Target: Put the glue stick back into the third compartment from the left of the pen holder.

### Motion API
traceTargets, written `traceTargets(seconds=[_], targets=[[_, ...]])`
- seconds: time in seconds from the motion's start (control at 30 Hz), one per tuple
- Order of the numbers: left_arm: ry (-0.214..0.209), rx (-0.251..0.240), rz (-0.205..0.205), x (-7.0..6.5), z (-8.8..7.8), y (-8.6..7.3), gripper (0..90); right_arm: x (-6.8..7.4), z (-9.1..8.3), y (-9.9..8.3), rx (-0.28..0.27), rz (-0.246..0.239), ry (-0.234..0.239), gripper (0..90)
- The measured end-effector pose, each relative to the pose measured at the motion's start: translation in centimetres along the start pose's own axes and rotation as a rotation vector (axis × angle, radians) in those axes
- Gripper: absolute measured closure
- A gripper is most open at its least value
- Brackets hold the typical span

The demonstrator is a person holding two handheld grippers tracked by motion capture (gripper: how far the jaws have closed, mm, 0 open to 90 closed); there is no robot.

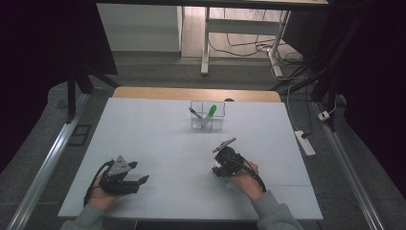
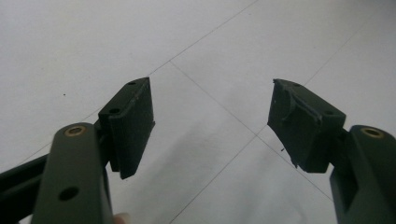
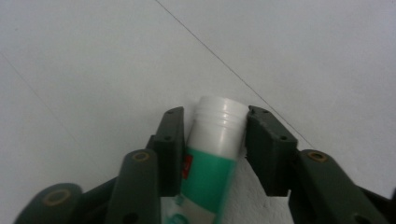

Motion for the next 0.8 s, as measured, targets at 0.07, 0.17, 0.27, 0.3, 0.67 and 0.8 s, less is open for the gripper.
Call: traceTargets(seconds=[0.07, 0.17, 0.27, 0.3, 0.67, 0.8], targets=[[0.000, 0.000, 0.000, 0.0, 0.0, 0.0, 30.2, 0.0, 0.0, -0.1, -0.002, -0.002, 0.005, 64.5], [0.000, 0.000, 0.001, 0.0, 0.0, 0.0, 30.2, 0.0, 0.0, -0.1, -0.001, -0.003, 0.005, 64.8], [-0.001, -0.001, 0.001, 0.1, 0.0, 0.0, 30.2, 0.1, -0.1, 0.1, -0.012, -0.007, 0.003, 65.0], [0.000, -0.001, 0.000, 0.1, 0.0, 0.0, 30.2, 0.1, -0.4, 0.2, -0.021, -0.013, 0.001, 65.0], [0.000, 0.000, 0.000, 0.1, 0.0, 0.0, 30.2, 0.0, -3.9, 1.9, -0.187, -0.031, 0.013, 64.9], [0.001, 0.001, 0.000, 0.1, 0.0, -0.1, 30.2, -0.2, -5.2, 2.4, -0.246, -0.021, 0.012, 65.0]])
Point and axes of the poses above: each handheld gripper's, and its own axes: z roughly forward along the jaws, y roughly out of its top, x roughly to its left, the point moved 9 cm from there along z, roughly forward along the jaws, and after that the axes turned 13 degrees about y, right-handed, at the moved point
